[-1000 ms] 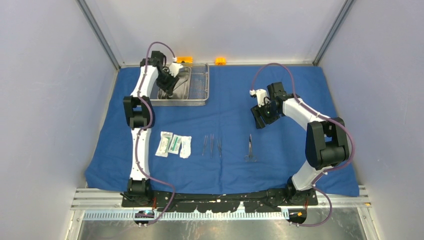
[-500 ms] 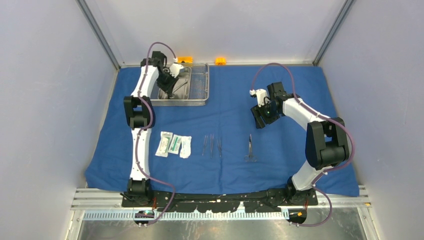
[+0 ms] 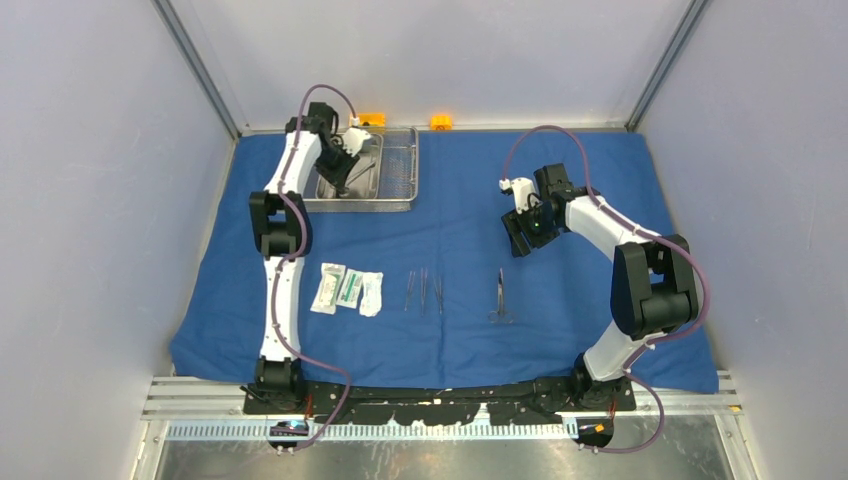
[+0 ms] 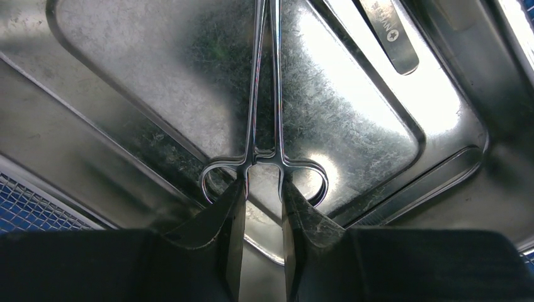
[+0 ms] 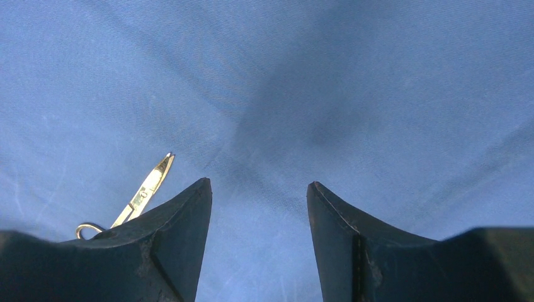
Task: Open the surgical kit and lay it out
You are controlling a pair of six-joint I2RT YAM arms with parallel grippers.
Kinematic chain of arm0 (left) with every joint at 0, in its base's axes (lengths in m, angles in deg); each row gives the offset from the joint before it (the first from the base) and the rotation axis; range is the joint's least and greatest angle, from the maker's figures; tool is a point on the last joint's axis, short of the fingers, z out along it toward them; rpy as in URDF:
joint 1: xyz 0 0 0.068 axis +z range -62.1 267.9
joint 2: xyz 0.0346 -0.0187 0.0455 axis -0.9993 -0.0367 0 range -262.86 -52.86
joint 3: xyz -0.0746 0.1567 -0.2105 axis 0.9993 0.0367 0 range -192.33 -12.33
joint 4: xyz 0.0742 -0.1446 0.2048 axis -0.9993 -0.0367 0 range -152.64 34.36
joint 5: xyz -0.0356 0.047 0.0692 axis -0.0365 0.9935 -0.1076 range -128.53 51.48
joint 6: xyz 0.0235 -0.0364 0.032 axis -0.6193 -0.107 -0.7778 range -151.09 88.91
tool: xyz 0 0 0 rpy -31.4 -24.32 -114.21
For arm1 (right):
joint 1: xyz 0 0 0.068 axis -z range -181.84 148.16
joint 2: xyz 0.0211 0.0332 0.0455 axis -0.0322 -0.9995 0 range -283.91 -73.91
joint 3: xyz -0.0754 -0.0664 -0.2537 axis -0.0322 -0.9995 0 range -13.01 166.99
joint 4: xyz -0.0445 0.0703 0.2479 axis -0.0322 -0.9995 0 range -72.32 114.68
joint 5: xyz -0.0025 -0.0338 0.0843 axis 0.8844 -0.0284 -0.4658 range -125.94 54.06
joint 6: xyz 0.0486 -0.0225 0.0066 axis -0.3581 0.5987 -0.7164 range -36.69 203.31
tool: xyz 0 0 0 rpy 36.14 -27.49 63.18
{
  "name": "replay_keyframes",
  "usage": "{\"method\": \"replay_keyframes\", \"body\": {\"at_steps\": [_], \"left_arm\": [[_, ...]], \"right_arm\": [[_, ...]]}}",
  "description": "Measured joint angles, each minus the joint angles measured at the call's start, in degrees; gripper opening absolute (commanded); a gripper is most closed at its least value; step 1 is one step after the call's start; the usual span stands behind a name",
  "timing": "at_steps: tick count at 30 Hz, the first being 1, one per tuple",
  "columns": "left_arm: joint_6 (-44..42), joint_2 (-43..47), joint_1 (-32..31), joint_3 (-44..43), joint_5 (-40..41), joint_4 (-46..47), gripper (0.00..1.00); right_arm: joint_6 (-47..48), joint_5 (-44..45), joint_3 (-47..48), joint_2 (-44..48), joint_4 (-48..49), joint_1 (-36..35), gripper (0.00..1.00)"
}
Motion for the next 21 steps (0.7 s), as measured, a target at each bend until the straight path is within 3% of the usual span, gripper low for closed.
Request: {"method": "replay_keyframes", "body": {"at_steps": [21], "left_arm": [[2.9, 2.3, 0.3, 3.3, -0.2, 3.0, 0.00]], "right_arm": [[0.0, 0.0, 0.0, 0.0, 0.0, 0.0, 0.62]]}}
